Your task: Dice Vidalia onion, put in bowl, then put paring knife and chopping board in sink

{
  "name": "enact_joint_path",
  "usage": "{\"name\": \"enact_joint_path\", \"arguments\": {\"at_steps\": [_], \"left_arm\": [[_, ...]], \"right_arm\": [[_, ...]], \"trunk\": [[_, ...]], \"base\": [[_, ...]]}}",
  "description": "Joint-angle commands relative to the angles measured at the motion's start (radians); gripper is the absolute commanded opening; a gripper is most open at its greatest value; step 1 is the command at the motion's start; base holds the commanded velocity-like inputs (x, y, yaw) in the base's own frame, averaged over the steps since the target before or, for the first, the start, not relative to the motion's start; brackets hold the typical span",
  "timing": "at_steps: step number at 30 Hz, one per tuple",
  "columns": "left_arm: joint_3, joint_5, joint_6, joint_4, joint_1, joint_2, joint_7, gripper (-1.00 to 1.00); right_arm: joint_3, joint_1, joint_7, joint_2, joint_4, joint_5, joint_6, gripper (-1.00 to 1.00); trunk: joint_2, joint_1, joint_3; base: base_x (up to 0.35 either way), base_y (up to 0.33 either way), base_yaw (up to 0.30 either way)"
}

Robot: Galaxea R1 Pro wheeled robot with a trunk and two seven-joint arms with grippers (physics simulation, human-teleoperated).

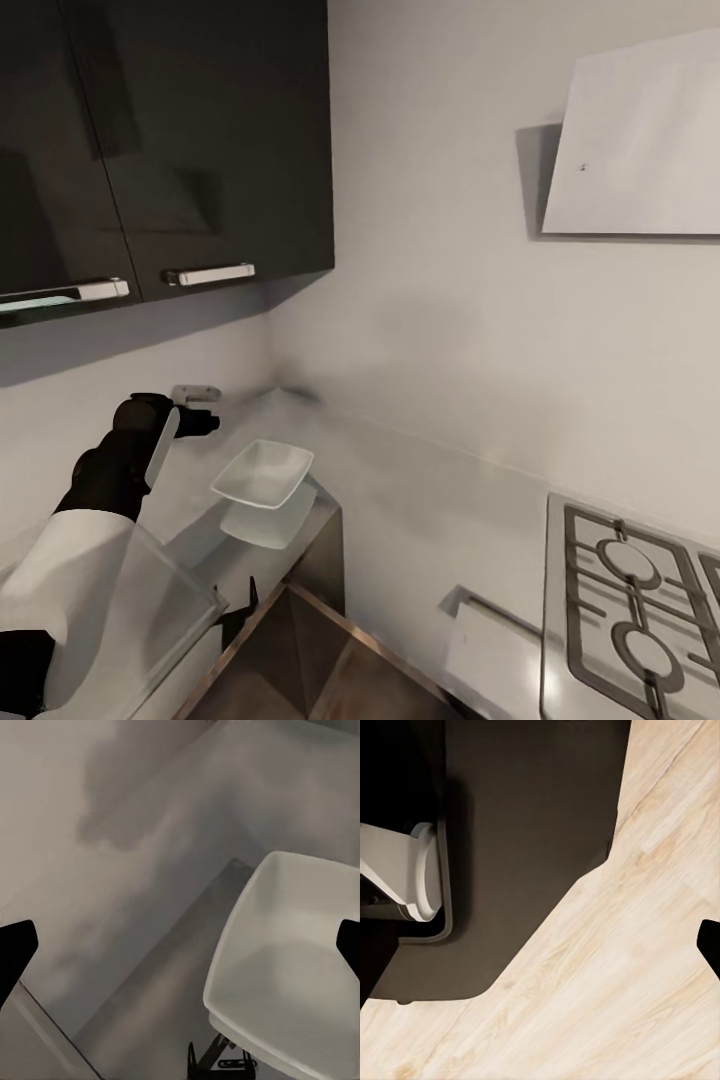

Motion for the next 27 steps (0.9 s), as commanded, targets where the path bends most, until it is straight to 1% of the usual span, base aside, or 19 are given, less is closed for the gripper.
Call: {"name": "enact_joint_path", "arguments": {"at_steps": [1,27], "left_arm": [[0.0,0.001,0.004,-0.001,0.0,0.0,0.003,1.0],[0.0,0.0,0.004,-0.003,0.0,0.0,0.003,1.0]], "right_arm": [[0.0,0.0,-0.005,0.0,-0.001,0.009,0.0,1.0],[0.0,0.001,-0.002,0.0,-0.003,0.009,-0.003,1.0]], "trunk": [[-0.001,0.001,-0.001],[-0.001,0.001,-0.001]], "base": [[0.023,0.002,0.0],[0.002,0.0,0.0]]}}
